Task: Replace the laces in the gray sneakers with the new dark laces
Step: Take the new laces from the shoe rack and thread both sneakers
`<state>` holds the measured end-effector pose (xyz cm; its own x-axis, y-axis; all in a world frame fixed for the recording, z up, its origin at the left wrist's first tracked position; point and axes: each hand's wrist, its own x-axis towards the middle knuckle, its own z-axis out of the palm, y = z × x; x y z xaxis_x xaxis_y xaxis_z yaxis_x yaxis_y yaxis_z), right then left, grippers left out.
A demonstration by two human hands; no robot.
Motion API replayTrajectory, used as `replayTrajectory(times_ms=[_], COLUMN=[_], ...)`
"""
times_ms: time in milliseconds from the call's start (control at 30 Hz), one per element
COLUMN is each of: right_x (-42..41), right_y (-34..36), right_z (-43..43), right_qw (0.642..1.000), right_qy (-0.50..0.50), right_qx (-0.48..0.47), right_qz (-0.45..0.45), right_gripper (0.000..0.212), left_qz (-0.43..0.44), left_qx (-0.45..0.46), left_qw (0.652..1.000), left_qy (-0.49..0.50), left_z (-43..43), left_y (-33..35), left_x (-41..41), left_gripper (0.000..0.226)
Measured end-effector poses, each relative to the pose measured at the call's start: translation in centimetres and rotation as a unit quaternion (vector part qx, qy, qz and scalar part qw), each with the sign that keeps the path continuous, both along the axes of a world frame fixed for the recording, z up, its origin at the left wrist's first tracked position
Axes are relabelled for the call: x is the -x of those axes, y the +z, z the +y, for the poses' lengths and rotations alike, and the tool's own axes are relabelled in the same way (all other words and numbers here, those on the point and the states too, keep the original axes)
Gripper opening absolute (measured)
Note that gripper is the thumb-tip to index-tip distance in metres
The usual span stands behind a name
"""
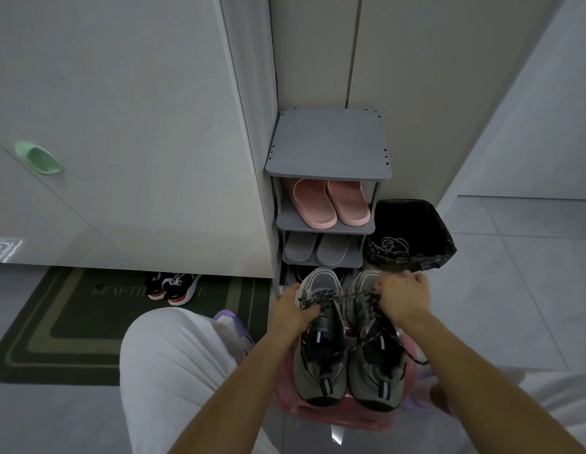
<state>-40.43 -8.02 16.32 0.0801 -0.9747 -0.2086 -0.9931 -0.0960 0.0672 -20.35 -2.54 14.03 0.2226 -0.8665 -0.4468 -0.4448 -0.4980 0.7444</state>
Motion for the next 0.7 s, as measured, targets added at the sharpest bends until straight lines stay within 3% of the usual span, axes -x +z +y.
replayTrajectory(times_ms=[100, 200, 333, 433, 700], right_x=[2.2, 1.6, -1.5, -3.8, -3.3], right_y=[0.3, 0.2, 0.0, -0.4, -1.1], right_z=[0.2, 0.4, 0.4, 0.6, 1.3], right_qw=[0.999, 0.999, 0.991, 0.99, 0.988], right_qy=[-0.05, -0.014, 0.021, 0.058, 0.023], right_qx=[-0.018, -0.03, -0.062, -0.072, -0.022], right_qz=[0.005, -0.039, -0.114, -0.111, -0.152], right_gripper=[0.023, 0.021, 0.032, 0.027, 0.014], left_qz=[-0.001, -0.013, -0.028, -0.048, -0.036], left_qx=[0.002, -0.007, -0.014, -0.009, -0.025], left_qw=[1.0, 0.999, 0.998, 0.996, 0.997], left_qy=[-0.016, -0.038, -0.056, -0.075, -0.07], left_z=[-0.2, -0.1, -0.2, -0.3, -0.6], left_y=[-0.2, -0.4, -0.2, 0.0, -0.4], left_x=[0.3, 0.9, 1.1, 1.1, 0.7], left_gripper=[0.059, 0.055, 0.056, 0.057, 0.058])
